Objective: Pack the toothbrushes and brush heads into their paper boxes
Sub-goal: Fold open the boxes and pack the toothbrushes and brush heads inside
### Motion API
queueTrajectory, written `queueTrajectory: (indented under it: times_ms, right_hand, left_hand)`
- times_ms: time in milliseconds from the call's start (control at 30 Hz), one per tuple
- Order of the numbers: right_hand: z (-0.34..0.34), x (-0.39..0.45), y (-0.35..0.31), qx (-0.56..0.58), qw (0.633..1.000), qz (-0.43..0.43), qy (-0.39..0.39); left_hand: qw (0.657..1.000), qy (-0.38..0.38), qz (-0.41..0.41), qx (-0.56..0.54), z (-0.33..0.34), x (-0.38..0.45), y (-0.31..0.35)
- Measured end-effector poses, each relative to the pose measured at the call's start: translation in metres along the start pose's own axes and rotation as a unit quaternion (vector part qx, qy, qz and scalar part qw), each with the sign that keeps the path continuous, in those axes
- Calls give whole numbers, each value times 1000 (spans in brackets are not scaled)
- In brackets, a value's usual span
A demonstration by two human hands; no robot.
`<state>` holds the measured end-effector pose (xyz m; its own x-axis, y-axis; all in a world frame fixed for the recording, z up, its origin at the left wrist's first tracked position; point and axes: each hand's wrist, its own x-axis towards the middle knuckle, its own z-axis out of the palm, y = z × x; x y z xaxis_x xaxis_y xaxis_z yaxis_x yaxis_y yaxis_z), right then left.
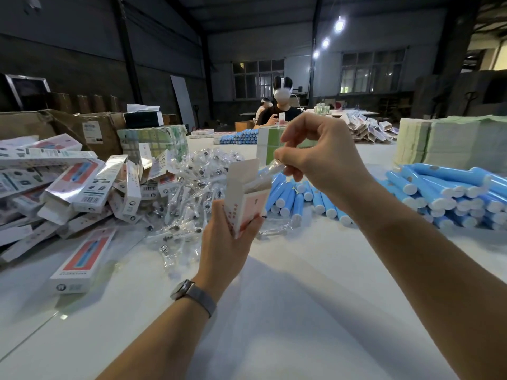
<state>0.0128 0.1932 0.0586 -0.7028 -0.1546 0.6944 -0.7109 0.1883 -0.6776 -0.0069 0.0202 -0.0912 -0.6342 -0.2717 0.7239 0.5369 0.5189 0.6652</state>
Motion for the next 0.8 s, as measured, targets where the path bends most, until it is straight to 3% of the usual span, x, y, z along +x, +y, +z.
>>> queueTrajectory:
  times_ms: [233, 533, 800]
  right_hand:
    - [11, -7, -10, 75, 996, -19, -48]
    - [-21, 5, -21, -32, 998, -9, -44]
    - [-17, 6, -12, -131, 985, 39, -104]
  left_hand:
    - [1000, -8, -2, -24, 3, 1, 1]
    - [1000, -4, 3, -31, 3, 1, 2]
    - [998, -36, 44, 5, 3, -4, 11]
